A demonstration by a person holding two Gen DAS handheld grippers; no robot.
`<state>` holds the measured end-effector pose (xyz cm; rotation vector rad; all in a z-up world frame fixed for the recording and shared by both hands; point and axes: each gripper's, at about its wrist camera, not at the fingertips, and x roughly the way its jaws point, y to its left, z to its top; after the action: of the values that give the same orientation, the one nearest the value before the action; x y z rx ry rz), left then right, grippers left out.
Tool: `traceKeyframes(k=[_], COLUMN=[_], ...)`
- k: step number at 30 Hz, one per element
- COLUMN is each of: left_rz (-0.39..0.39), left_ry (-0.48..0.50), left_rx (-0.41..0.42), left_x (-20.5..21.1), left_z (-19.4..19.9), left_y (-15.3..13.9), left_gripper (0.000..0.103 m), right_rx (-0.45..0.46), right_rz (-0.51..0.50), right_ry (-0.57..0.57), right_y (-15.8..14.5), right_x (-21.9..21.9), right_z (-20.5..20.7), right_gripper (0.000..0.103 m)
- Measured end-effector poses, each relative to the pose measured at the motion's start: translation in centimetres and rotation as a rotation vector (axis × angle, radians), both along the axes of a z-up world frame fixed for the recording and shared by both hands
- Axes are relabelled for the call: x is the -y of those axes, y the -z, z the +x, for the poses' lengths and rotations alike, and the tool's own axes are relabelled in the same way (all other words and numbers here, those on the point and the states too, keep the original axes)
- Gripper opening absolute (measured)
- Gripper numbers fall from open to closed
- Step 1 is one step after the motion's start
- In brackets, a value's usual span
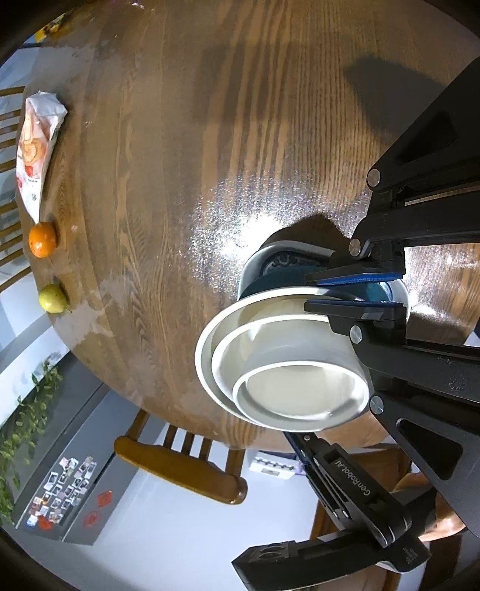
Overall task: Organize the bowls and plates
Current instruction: 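Lower the nested bowl stack onto the teal dish with the left tool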
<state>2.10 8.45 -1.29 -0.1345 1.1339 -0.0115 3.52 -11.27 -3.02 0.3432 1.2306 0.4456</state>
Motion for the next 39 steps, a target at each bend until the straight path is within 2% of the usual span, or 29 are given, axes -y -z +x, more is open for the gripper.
traceKeyframes(k=[31, 36, 39], left_rz=[-0.001, 0.011, 0.018], left_ry=[0.099, 0.106, 0.107], left_rx=[-0.029, -0.021, -0.005], left_x=[0.0, 0.2, 0.4], left_z=[2.1, 2.8, 3.0], left_y=[1.3, 1.2, 1.2], left_gripper=[0.002, 0.002, 0.002], right_rx=[-0.032, -0.055, -0.039], right_rz=[-0.02, -0.005, -0.01], right_ry=[0.104, 0.127, 0.138], right_y=[1.1, 1.5, 1.5], right_x=[-0.6, -0.4, -0.4], right_z=[0.1, 0.7, 0.9], right_gripper=[0.011, 0.011, 0.011])
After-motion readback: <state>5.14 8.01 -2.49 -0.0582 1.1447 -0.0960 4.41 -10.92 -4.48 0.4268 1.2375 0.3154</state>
